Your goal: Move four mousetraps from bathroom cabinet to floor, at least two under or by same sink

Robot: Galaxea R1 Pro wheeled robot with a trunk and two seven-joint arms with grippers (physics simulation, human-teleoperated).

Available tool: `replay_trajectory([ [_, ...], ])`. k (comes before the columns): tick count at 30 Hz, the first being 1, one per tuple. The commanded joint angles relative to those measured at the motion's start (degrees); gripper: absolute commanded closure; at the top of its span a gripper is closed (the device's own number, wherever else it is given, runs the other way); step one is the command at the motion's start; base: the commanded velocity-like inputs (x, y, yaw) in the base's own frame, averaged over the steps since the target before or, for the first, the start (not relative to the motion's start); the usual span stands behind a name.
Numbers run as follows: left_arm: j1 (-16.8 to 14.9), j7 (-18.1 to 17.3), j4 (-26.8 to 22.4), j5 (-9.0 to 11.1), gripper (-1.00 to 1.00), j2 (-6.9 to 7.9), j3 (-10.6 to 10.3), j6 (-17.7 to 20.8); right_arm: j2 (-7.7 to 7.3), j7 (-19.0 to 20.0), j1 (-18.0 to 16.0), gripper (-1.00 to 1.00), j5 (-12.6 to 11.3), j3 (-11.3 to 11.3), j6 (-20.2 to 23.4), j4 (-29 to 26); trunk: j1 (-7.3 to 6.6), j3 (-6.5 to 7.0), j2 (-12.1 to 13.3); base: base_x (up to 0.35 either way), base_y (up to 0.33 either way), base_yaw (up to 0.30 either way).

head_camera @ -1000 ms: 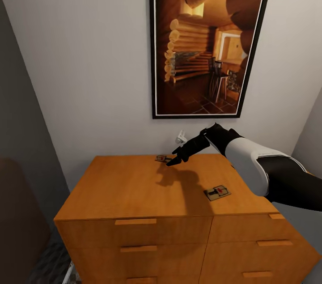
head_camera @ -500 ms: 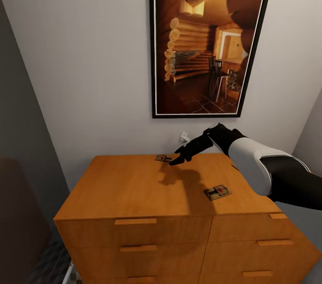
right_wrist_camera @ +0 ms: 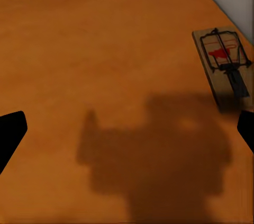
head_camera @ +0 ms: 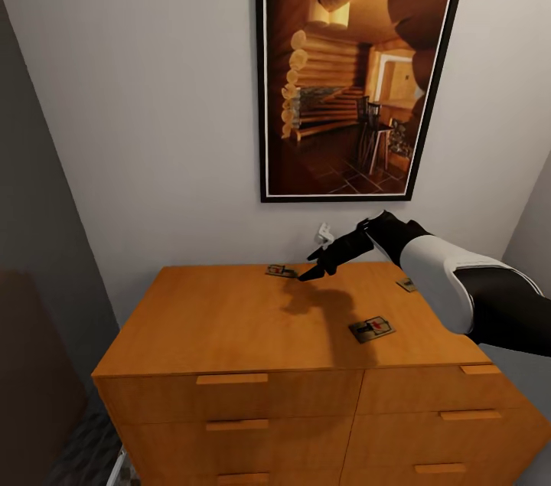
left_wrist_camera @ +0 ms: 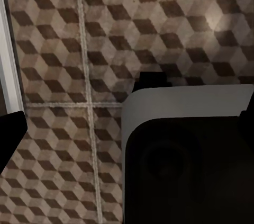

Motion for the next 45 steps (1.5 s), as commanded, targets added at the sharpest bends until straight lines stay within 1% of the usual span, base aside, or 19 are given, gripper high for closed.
replay_trajectory([
  [1,-0.1,0.1,0.3,0.0,-1.00,-0.01,-0.2,-0.4,-0.12,0.2,0.0,-1.00,-0.3,0.3,0.6,-0.1,0.00,-0.06,0.0,0.000,0.000,0.000],
  [12,-0.1,0.1,0.3,0.0,-1.00,-0.05,-0.2,-0.4,-1.12,0.2,0.0,-1.00,-0.3,0.3,0.4,-0.1,0.00,-0.06,0.0,0.000,0.000,0.000],
  [18,-0.1,0.1,0.3,0.0,-1.00,-0.08,-0.2,-0.4,-2.12,0.2,0.0,-1.00,-0.3,0.3,-0.6,-0.1,0.00,-0.06,0.0,0.000,0.000,0.000],
  [23,-0.1,0.1,0.3,0.0,-1.00,-0.10,-0.2,-0.4,-2.51,-0.4,0.0,-1.00,-0.3,0.3,-1.2,-0.1,0.00,-0.06,0.0,0.000,0.000,0.000],
  [32,-0.1,0.1,0.3,0.0,-1.00,-0.18,-0.2,-0.4,-2.59,-4.0,0.0,-1.00,-0.4,0.3,-1.5,-0.1,0.00,-0.06,0.0,0.000,0.000,0.000],
  [36,-0.1,0.1,0.3,0.0,-1.00,-0.22,-0.2,-0.4,-2.42,-6.6,0.0,-1.00,-0.5,0.3,-2.8,0.0,0.00,-0.06,0.0,0.000,0.000,0.000],
  [45,-0.1,0.1,0.3,0.0,-1.00,-0.23,-0.2,-0.4,-2.35,-8.1,0.0,-1.00,-1.5,0.3,-4.9,0.0,0.00,-0.06,0.0,0.000,0.000,0.000],
])
